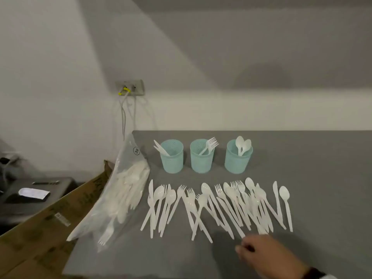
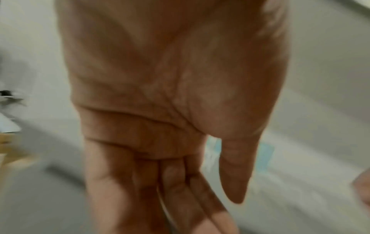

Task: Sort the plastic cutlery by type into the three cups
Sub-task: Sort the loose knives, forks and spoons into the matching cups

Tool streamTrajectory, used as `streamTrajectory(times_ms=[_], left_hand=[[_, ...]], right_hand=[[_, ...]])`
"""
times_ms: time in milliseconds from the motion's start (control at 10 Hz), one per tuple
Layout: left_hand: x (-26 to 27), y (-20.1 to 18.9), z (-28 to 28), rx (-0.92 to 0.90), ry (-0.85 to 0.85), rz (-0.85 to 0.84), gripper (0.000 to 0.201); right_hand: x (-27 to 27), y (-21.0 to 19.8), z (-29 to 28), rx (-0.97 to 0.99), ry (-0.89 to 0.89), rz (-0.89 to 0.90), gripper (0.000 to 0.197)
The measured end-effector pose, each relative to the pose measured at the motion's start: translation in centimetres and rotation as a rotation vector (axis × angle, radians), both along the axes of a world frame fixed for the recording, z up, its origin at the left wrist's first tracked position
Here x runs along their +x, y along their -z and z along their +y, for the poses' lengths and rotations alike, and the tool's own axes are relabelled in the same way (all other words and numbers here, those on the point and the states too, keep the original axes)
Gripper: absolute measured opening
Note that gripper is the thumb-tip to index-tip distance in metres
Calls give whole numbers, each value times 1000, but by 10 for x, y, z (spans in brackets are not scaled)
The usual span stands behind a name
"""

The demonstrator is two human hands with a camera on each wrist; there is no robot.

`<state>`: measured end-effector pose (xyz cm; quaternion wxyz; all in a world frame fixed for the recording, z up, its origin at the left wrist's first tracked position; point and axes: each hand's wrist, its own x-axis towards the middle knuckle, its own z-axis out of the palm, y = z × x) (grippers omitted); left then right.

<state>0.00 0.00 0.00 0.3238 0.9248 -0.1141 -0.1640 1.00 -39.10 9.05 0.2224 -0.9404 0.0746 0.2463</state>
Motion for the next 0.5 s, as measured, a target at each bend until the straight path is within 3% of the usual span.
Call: streamTrajectory(times_ms=[100,200,300,400,500], left_hand=[[55,-64,-46,9,28,158,12],[94,-70,-73,-17,-129,-35,10],[126,-64,-94,118,-215,-119,25],[152,-57,-109,312,-289,-51,47],[161,-48,-116,438,-308,27,55]], right_hand=[[29,3,16,4,51,-83,19],[59,13,41,-68,39,-138,23],[82,17,60,-129,8,-171,24],[89,21,73,-147,21,-131,31],[89,29,81,-136,63,-127,35]])
